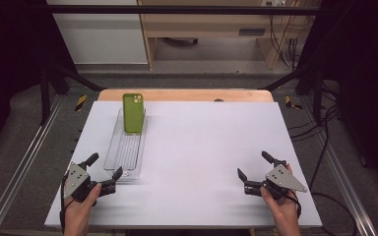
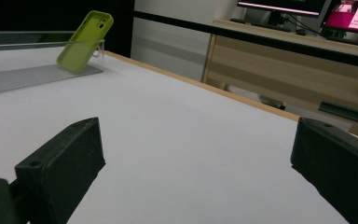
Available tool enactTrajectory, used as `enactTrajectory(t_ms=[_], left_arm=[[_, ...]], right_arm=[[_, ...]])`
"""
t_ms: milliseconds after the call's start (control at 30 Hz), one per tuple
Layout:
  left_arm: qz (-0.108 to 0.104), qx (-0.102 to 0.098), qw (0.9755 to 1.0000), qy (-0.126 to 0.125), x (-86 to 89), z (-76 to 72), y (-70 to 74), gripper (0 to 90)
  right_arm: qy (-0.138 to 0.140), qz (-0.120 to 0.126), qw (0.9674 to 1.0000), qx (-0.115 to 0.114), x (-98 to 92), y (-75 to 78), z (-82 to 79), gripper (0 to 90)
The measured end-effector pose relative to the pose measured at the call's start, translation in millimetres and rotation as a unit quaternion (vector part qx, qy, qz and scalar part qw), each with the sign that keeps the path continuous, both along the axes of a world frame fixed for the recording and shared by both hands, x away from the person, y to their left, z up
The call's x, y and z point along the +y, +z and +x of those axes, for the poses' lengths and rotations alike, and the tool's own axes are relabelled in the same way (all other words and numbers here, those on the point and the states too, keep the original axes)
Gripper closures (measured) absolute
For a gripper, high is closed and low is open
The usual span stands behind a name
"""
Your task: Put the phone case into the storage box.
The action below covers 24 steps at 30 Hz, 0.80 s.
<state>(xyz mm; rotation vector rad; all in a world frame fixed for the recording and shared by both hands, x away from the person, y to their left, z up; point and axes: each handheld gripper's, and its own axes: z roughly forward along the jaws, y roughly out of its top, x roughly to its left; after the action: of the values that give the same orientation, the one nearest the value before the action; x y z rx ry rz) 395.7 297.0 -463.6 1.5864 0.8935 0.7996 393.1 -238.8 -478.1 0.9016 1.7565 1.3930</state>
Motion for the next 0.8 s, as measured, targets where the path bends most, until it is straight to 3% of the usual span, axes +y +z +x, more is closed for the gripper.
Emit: enactTrajectory(t_ms=[433,700,800], left_arm=[[-0.008,0.000,0.9999,0.008,4.7,-0.3,-3.1,1.8],[-0.030,-0.005,0.9994,0.014,7.8,3.4,-1.9,1.8],[-0.035,-0.010,0.9992,0.017,8.1,4.7,-2.0,1.8]], right_arm=[[0.000,-0.009,1.0000,-0.003,-8.5,-2.5,-1.1,2.8],[0.009,0.001,0.9999,0.009,-11.6,-7.7,0.5,2.6],[0.006,0.015,0.9998,0.013,-13.4,-9.7,2.0,2.3]])
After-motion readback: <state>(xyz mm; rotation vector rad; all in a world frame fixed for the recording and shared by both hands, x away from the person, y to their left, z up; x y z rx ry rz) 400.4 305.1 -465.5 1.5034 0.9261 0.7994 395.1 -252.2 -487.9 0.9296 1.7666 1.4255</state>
